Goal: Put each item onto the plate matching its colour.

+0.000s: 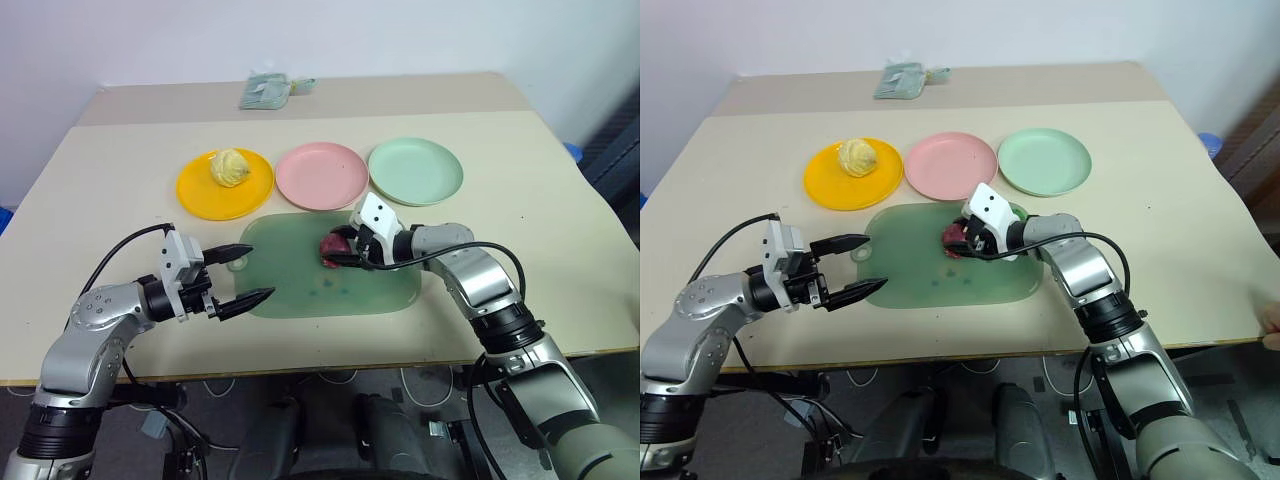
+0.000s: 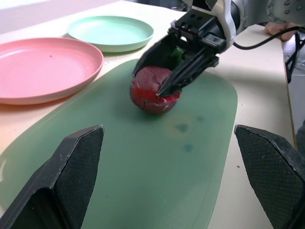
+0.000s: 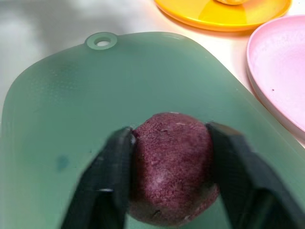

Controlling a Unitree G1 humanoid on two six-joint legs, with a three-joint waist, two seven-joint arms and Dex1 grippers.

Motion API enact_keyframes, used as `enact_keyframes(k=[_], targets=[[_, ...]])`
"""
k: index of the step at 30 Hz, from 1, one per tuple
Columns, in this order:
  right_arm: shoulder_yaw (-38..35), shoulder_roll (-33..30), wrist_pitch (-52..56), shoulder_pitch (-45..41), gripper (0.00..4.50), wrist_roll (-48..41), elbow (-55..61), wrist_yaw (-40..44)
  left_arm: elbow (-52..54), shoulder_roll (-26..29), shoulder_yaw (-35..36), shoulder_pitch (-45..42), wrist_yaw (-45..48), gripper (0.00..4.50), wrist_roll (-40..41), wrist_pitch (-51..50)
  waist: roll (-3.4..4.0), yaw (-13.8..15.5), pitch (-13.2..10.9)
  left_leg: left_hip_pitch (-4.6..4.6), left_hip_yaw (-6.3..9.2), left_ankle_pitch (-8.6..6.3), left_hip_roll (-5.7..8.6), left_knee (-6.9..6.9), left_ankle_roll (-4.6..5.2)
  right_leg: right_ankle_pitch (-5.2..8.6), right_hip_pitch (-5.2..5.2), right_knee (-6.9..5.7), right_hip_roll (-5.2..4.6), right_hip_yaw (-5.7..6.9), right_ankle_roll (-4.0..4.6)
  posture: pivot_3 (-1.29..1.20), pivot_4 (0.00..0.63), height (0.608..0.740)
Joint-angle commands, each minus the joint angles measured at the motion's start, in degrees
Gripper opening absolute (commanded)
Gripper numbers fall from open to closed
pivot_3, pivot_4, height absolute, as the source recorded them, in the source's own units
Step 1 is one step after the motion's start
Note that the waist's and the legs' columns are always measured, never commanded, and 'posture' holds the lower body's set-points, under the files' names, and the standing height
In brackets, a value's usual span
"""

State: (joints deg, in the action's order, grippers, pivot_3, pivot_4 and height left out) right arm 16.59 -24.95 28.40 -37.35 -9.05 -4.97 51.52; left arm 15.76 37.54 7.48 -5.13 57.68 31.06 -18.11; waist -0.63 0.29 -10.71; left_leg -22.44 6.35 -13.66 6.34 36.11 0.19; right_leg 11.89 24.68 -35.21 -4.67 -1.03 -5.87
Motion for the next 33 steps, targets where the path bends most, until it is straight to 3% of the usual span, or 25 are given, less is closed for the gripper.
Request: enact_keyframes(k=[1,6,10,18,23,29,33], targets=[[-1.1,-0.5,0.0,-0.8,1.64,0.1,1.6,0.1,1.3,-0.1,0.2,-0.3,-0.5,4.5,0.2,0.4,0.0,0.0,0.0,0.0,0.0,0.0,0.0,0.0,0.0,0.0,0.0,0.0,0.0,0.0,0.0,0.0,0.15,0.74],[-5.0,0.2,1.1,-2.0,1.64,-4.6,4.3,1.1,0.7,-1.5,-0.9,-1.4,-1.7,4.5,-0.2,0.4,0.0,0.0,0.0,0.0,0.0,0.0,0.0,0.0,0.0,0.0,0.0,0.0,0.0,0.0,0.0,0.0,0.15,0.74],[-11.5,5.4,-4.9,-8.5,1.64,-5.6,-2.6,-5.7,-0.1,-3.5,-2.0,-3.0,-2.6,4.5,-0.4,0.4,0.0,-0.3,0.0,0.0,0.0,0.01,-0.01,0.0,-0.02,-0.02,0.01,-0.01,0.02,0.0,0.02,0.0,0.15,0.74],[-17.7,9.9,-25.5,-24.2,1.64,-2.0,-35.8,-13.4,-0.9,-8.5,-5.4,-6.0,-5.9,4.5,-2.5,1.4,0.0,-1.2,0.0,0.0,-0.04,0.02,0.02,-0.05,-0.04,-0.03,0.02,0.02,0.05,-0.01,0.03,0.0,0.15,0.74],[-18.7,12.4,-36.3,-32.9,1.64,0.5,-56.9,-16.0,1.1,-8.6,-4.3,-4.2,-8.1,4.5,-2.9,1.5,0.03,-1.7,0.0,0.0,-0.09,0.06,-0.01,-0.18,-0.09,-0.03,0.14,-0.01,0.08,-0.09,0.05,0.0,0.15,0.74],[-20.0,15.8,-40.2,-36.4,4.45,1.6,-64.9,-16.3,5.2,-8.0,-1.2,1.6,-11.6,4.5,-3.0,1.9,0.04,-2.7,0.0,-0.01,-0.12,0.12,-0.03,-0.25,-0.21,-0.02,0.22,-0.04,0.11,-0.19,0.06,0.0,0.15,0.74],[-20.8,16.1,-41.0,-34.5,4.45,0.4,-62.0,-10.6,7.8,-8.0,-1.4,4.2,-13.3,4.5,-3.4,1.7,0.06,-2.6,0.0,-0.01,-0.11,0.05,-0.03,-0.24,-0.09,-0.02,0.22,-0.05,0.11,-0.19,0.06,0.0,0.15,0.74]])
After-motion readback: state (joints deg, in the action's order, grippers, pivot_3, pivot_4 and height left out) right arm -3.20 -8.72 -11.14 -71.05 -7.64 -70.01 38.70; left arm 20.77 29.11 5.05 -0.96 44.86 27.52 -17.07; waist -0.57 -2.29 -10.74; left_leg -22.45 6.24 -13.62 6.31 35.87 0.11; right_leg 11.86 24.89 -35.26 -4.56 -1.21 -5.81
